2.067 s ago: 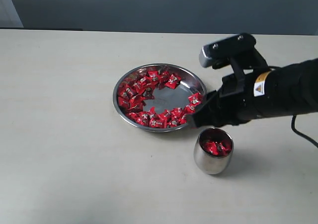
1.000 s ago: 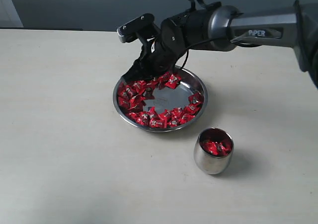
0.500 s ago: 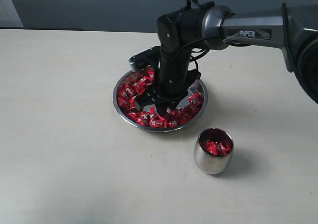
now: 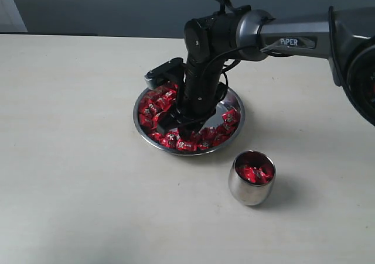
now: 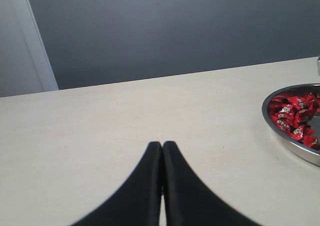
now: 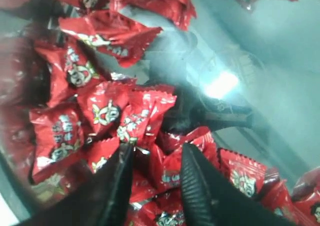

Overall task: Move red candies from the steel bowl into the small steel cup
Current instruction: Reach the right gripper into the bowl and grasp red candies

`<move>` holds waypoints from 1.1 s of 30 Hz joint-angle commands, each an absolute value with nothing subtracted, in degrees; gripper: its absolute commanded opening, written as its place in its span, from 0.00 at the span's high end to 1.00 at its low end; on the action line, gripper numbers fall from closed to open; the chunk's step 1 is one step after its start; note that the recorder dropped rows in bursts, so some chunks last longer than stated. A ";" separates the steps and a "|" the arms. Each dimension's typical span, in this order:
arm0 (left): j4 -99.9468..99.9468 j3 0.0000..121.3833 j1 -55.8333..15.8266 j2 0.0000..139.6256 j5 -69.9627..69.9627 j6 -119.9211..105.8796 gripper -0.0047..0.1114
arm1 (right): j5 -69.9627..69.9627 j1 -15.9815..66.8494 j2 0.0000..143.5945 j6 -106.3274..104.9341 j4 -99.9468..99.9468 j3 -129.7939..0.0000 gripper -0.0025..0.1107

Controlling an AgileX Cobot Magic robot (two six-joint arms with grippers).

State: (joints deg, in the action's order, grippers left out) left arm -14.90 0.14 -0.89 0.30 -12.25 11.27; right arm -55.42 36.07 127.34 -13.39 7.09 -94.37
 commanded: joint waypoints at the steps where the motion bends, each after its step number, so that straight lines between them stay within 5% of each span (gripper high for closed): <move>1: -14.67 0.00 -1.25 0.00 -11.92 11.48 0.96 | -54.97 35.98 127.23 -15.93 6.61 -94.76 0.68; 7: -14.67 0.00 -1.25 0.00 -11.92 11.48 0.96 | -54.87 35.98 127.23 -16.44 6.52 -94.76 0.46; 20: -14.67 0.00 -1.25 0.00 -11.92 11.48 0.96 | -56.74 35.98 129.00 -16.44 4.51 -94.76 0.48; 26: -14.67 0.00 -1.25 0.00 -11.92 11.48 0.96 | -55.34 35.98 127.61 -16.32 4.38 -94.76 0.93; 33: -14.67 0.00 -1.25 0.00 -11.92 11.48 0.96 | -53.22 35.98 121.82 -13.58 4.54 -96.43 0.95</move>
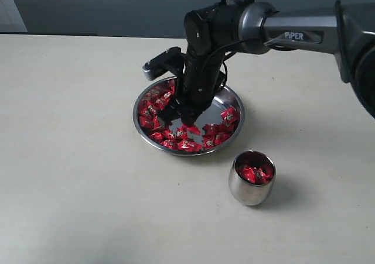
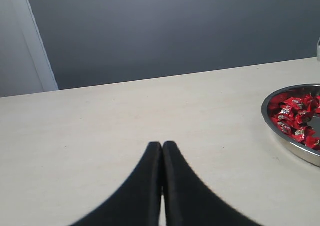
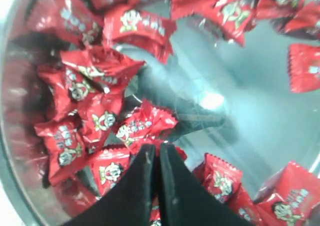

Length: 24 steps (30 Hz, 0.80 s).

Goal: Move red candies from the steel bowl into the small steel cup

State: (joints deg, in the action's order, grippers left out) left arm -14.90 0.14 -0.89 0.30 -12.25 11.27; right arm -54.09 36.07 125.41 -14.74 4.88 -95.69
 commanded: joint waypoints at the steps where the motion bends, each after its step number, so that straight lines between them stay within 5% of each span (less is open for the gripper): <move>1: -14.67 0.00 -1.25 0.00 -11.92 11.48 0.96 | -53.36 35.98 120.86 -12.75 4.54 -96.43 0.95; 10: -14.67 0.00 -1.25 0.00 -11.92 11.48 0.96 | -57.74 35.98 110.90 -7.25 4.40 -91.64 0.95; 24: -14.67 0.00 -1.25 0.00 -11.92 11.48 0.96 | -46.11 35.98 85.12 -2.46 4.57 -57.61 0.95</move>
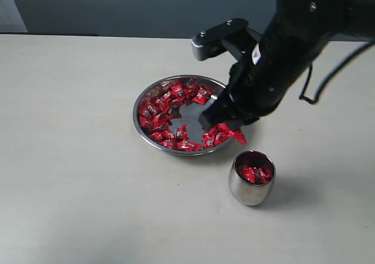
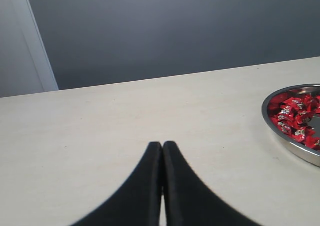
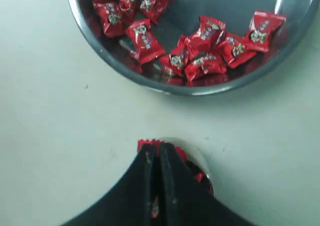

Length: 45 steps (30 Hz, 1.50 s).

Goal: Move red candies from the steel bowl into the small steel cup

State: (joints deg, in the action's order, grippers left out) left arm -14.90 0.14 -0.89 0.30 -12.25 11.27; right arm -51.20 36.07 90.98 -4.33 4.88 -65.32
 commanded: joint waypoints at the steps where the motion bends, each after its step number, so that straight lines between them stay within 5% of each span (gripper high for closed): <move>1: -14.67 0.00 -1.25 0.00 -11.92 11.48 0.96 | -45.21 35.98 84.08 -2.30 4.57 -55.76 0.95; 15: -14.67 0.00 -1.25 0.00 -11.92 11.48 0.96 | -31.90 35.98 82.63 -2.55 4.46 -44.54 0.94; 23: -14.67 0.00 -1.25 0.00 -11.92 11.48 0.96 | -29.78 35.98 82.63 -2.95 3.97 -44.54 0.69; 45: -14.67 0.00 -1.25 0.00 -11.92 11.48 0.96 | -15.95 35.98 91.16 -3.18 5.54 -55.90 0.69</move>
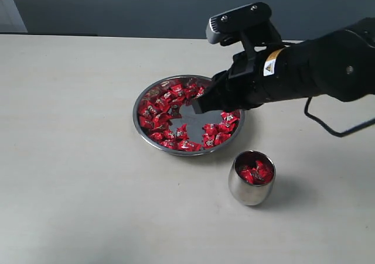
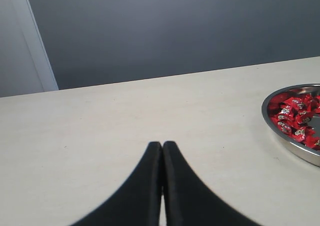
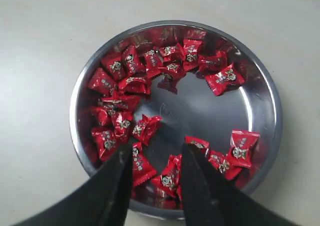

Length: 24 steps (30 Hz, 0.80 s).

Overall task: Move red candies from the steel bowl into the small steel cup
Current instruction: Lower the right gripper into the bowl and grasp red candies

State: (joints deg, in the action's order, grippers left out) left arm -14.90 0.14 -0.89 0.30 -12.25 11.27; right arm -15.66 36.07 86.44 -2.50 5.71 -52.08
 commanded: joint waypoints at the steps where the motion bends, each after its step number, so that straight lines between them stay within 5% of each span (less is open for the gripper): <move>1: -14.67 0.00 -1.25 0.00 -11.92 11.48 0.96 | -16.98 35.98 92.95 -3.18 5.54 -57.44 0.69; 24: -14.67 0.00 -1.25 0.00 -11.92 11.48 0.96 | -34.50 35.98 121.63 -8.49 12.84 -82.57 0.69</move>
State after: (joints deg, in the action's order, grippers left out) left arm -14.90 0.14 -0.89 0.30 -12.25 11.27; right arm -33.89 36.07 120.85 -7.99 12.06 -81.77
